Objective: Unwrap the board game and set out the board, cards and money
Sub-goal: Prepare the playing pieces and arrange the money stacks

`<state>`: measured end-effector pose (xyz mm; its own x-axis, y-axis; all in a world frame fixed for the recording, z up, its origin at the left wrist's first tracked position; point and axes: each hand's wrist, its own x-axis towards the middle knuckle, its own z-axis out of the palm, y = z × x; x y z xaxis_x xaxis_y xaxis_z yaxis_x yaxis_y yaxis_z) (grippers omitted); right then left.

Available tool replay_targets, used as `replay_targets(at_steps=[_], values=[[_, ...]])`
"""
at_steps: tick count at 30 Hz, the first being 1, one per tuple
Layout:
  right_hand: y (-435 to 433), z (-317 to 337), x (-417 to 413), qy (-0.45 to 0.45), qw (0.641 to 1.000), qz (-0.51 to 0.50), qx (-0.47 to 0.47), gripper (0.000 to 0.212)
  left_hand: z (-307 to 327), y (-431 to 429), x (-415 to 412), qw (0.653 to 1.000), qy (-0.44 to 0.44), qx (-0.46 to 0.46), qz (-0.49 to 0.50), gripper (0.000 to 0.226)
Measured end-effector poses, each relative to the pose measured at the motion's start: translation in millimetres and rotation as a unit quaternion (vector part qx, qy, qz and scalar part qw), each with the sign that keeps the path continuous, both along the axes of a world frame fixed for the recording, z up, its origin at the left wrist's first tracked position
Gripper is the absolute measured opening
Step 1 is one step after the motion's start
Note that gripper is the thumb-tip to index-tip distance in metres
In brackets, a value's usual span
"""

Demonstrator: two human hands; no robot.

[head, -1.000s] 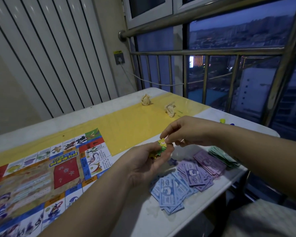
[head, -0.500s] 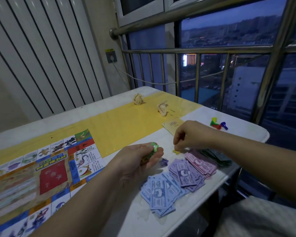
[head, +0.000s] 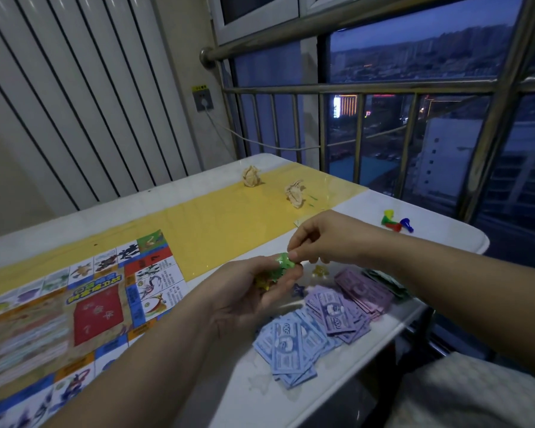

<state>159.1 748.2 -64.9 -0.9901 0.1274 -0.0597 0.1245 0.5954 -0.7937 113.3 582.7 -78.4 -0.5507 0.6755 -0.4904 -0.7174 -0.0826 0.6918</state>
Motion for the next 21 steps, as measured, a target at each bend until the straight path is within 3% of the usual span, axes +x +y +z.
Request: replay_targets(at_steps=[8, 15, 21], values=[[-32, -2, -8, -0.016, 0.998, 0.056, 0.005, 0.009, -5, -31, -6, 0.997, 0.073, -0.014, -0.008, 0.023], [-49, -3, -11, -0.014, 0.997, 0.033, -0.063, 0.005, -10, -56, -8, 0.989, 0.139, -0.048, 0.013, 0.018], [-58, -1, -15, -0.051, 0.992, 0.072, 0.091, 0.007, -11, -79, -12, 0.987, 0.127, -0.080, 0.050, 0.008]])
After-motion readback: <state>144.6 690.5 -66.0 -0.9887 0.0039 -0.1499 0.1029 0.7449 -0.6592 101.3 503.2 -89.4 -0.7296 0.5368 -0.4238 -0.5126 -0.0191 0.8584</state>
